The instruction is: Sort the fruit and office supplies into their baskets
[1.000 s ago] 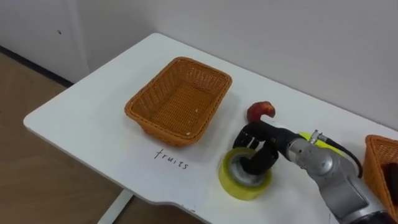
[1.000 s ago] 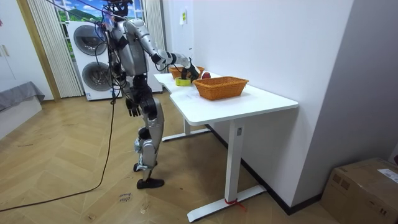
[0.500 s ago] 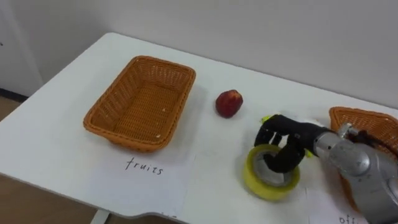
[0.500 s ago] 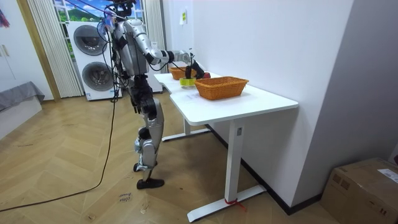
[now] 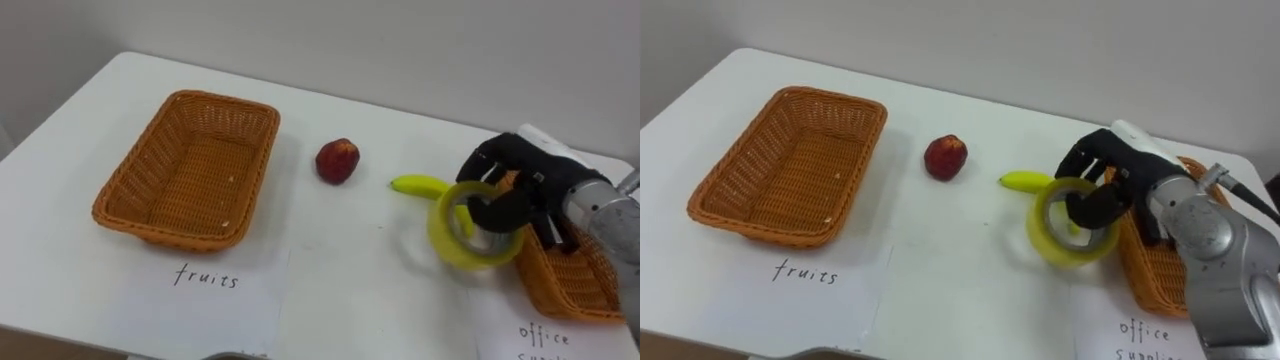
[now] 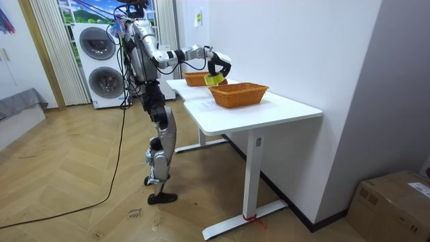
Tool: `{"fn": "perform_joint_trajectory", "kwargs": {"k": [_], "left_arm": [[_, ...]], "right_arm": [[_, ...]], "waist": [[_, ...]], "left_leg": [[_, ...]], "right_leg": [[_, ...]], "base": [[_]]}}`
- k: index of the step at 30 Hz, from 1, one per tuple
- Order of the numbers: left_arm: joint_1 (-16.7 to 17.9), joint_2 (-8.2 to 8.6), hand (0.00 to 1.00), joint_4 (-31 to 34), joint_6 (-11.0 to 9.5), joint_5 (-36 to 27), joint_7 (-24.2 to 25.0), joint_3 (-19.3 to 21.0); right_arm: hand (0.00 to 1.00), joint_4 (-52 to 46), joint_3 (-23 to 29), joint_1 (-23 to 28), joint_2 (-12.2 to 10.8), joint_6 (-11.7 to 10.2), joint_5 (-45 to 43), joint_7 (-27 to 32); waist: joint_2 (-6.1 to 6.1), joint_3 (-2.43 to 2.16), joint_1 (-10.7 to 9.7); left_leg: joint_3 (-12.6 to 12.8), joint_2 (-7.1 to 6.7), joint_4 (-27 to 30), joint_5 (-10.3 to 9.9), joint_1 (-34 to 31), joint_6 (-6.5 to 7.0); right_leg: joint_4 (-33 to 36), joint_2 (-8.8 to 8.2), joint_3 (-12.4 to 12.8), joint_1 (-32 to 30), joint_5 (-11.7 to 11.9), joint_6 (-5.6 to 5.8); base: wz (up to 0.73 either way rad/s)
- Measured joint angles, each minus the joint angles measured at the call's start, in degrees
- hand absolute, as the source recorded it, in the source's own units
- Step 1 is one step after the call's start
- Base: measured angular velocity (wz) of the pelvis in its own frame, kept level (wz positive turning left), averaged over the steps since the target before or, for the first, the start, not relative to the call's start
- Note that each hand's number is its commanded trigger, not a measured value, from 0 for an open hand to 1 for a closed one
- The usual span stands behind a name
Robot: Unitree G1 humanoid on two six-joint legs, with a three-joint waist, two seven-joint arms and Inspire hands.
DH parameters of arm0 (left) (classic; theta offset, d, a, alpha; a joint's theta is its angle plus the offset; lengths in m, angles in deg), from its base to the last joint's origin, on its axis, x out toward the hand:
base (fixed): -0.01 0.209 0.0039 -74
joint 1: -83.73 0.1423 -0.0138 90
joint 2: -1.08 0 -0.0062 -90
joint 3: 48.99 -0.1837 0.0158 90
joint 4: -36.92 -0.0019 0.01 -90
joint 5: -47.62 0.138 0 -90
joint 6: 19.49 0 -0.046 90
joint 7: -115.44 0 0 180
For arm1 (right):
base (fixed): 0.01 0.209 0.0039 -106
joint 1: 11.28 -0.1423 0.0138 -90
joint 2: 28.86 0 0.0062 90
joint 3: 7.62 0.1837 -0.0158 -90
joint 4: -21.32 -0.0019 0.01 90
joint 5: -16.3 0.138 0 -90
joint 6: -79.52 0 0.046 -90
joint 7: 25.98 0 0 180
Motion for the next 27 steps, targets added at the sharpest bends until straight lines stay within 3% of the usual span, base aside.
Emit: {"fn": "perform_joint_trajectory", "kwargs": {"k": [3, 8, 16, 27], "left_arm": [[0.0, 0.06, 0.00, -0.2, -0.4, -0.5, -0.1, 0.0], [0.3, 0.13, 0.00, -0.2, -0.4, -0.5, 0.0, 0.0], [0.6, 0.26, 0.00, -0.1, -0.4, -0.5, 0.0, 0.1], [2.0, 0.24, 0.00, 0.1, -0.3, -1.7, 0.0, 0.0]], "right_arm": [[1.00, 0.0, 0.1, 0.0, 0.0, -0.5, -0.2, 1.8], [1.00, 0.0, 0.2, 0.0, 0.0, -0.5, -0.2, 2.7], [1.00, 0.0, 1.7, 0.0, 0.0, -0.5, 2.0, 3.6], [1.00, 5.6, 2.2, -2.6, 0.6, -0.8, 6.1, 8.3]], "waist": [[0.48, 0.24, -0.1], [0.90, 0.10, -0.2], [0.82, -0.29, -0.1], [0.40, -0.15, -1.7]], "left_leg": [[0.2, 0.17, 0.0, 0.0, 0.0, -0.04], [0.3, 0.19, 0.0, 0.0, -0.3, -0.05], [0.4, 0.22, 0.3, 0.0, -0.3, -0.04], [0.4, 0.22, 0.3, 0.0, -0.3, -0.04]], "right_leg": [[0.0, 0.20, 0.6, -0.1, 0.1, -0.22], [0.4, 0.18, 0.6, -0.6, 0.2, -0.30], [0.9, 0.14, 0.6, -0.9, 0.2, -0.29], [0.9, 0.11, 0.6, -0.9, 0.2, -0.29]], "base": [[-0.03], [-0.01], [-0.01], [0.00]]}}
